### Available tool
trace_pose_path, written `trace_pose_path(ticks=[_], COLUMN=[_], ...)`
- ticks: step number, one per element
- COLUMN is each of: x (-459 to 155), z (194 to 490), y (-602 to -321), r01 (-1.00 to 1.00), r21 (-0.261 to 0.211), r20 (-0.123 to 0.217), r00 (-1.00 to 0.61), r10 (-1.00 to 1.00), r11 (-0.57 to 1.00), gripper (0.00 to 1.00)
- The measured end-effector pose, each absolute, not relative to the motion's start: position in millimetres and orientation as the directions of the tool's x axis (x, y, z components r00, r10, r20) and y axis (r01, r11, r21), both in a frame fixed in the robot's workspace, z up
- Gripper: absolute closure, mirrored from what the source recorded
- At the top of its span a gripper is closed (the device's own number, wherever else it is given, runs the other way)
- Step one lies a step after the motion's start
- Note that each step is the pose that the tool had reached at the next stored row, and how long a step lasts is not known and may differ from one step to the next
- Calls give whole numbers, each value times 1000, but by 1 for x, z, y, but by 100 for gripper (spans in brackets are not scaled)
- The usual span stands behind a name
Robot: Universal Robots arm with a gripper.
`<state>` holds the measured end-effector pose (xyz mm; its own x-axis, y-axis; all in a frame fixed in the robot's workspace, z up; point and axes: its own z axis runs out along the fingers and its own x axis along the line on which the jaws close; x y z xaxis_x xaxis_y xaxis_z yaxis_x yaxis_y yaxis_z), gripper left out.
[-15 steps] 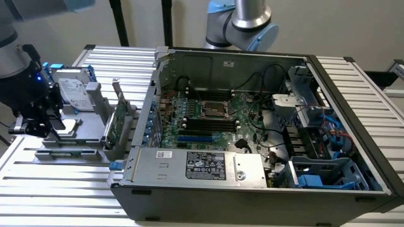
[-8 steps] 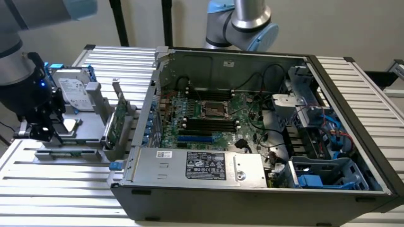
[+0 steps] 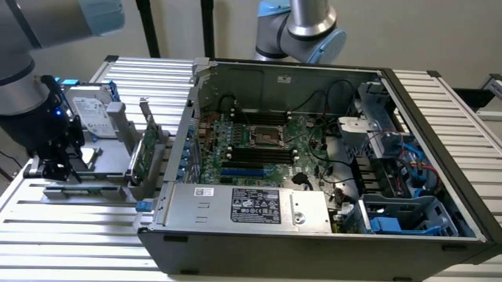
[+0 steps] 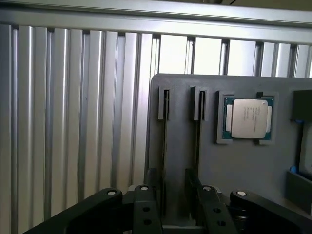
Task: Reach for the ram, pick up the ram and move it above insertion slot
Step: 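Pick up the ram and move it above insertion slot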
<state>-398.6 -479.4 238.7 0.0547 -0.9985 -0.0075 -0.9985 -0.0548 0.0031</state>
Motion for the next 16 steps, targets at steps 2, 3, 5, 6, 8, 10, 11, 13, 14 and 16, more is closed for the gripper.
trace_pose_path(ticks=[2, 3, 5, 6, 8, 10, 11, 13, 14, 16], x=[-399, -399, -399, -399, -399, -399, -399, -399, -399, -399], z=[235, 233, 230, 228, 224, 220, 219, 215, 213, 210], y=[-479, -479, -479, -479, -480, -480, -480, -480, -480, -480], r01=[-998, -998, -998, -998, -998, -998, -998, -998, -998, -998], r21=[3, 3, 3, 3, 3, 3, 3, 3, 3, 3], r20=[-8, -7, -8, -8, -8, -8, -7, -8, -8, -8], r00=[55, 55, 55, 55, 55, 55, 55, 55, 55, 55], r10=[-998, -998, -998, -998, -998, -998, -998, -998, -998, -998], r11=[-55, -55, -55, -55, -55, -55, -55, -55, -55, -55], gripper=[64, 64, 64, 64, 64, 64, 64, 64, 64, 64])
